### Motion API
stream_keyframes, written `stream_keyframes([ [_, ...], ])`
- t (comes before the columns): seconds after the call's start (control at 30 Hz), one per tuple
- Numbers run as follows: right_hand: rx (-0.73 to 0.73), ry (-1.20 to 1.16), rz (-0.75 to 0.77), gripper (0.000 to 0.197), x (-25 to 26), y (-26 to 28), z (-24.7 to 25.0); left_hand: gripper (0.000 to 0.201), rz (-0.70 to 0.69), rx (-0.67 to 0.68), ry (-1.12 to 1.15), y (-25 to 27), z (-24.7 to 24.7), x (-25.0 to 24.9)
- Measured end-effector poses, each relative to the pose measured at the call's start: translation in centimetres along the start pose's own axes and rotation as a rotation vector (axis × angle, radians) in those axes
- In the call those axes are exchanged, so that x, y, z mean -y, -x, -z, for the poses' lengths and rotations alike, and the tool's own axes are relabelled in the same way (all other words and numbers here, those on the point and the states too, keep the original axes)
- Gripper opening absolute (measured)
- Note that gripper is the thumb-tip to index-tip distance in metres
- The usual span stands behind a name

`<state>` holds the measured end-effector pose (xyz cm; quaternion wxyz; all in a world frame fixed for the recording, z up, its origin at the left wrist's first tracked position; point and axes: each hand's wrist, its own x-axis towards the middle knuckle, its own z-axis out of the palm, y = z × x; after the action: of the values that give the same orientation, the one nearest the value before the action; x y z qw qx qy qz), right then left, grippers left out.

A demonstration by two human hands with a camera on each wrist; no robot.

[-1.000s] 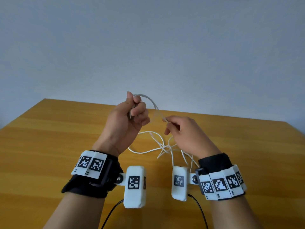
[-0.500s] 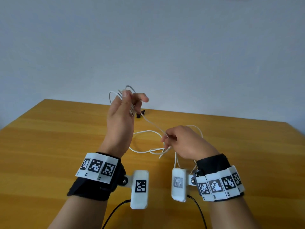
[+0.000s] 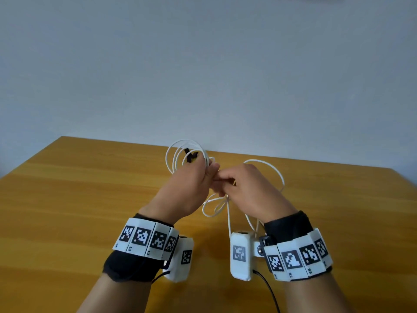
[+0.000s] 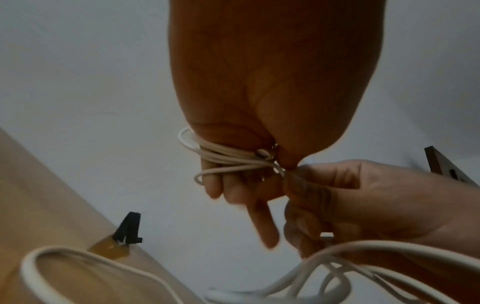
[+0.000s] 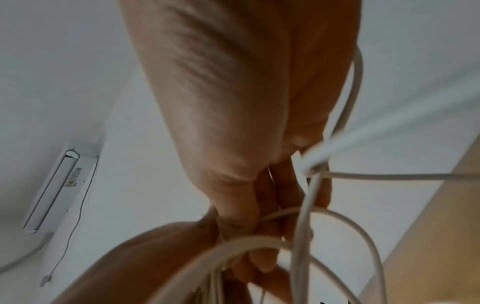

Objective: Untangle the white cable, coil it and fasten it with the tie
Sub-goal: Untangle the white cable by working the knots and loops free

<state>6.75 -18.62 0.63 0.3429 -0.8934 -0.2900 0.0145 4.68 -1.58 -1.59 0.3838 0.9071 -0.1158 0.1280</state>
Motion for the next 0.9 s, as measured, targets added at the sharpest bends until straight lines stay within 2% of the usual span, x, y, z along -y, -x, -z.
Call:
stream_keyframes([
  [0.13,-0.138,-0.015,-0.035,0.012,-0.1,-0.2,-0.2,0.044,0.057,-0.005,-0.008,0.0,0.1,0.1],
  [0.2,-0.207,-0.014,-0.069,0.025,-0.3,-0.3,0.0,0.048,0.099,0.027,0.019,-0.1,0.3,0.2],
  [0.33,-0.167,-0.004,-0.097,0.041,-0.3,0.4,1.0,0.054,0.148,0.107,0.045,0.0,0.8,-0.2],
  [0.43,-0.163,0.026,-0.115,0.03,-0.8,0.6,1.6,0.059,0.203,0.124,0.072,0.1,1.4,0.0],
  [0.57,-0.243,0.045,-0.107,0.015,-1.9,0.8,2.2,0.062,0.264,0.184,0.184,0.2,2.2,-0.1],
  [0.7,-0.298,0.075,-0.1,0.008,-2.3,0.7,2.3,0.06,0.265,0.203,0.426,0.3,2.8,-0.7],
  [0.8,-0.313,0.123,-0.098,0.009,-1.8,0.7,2.1,0.054,0.291,0.203,0.746,0.2,3.2,-0.8],
  [0.9,-0.231,-0.037,-0.04,0.038,-0.8,0.9,1.9,0.052,0.294,0.22,0.945,0.1,3.1,-0.9],
])
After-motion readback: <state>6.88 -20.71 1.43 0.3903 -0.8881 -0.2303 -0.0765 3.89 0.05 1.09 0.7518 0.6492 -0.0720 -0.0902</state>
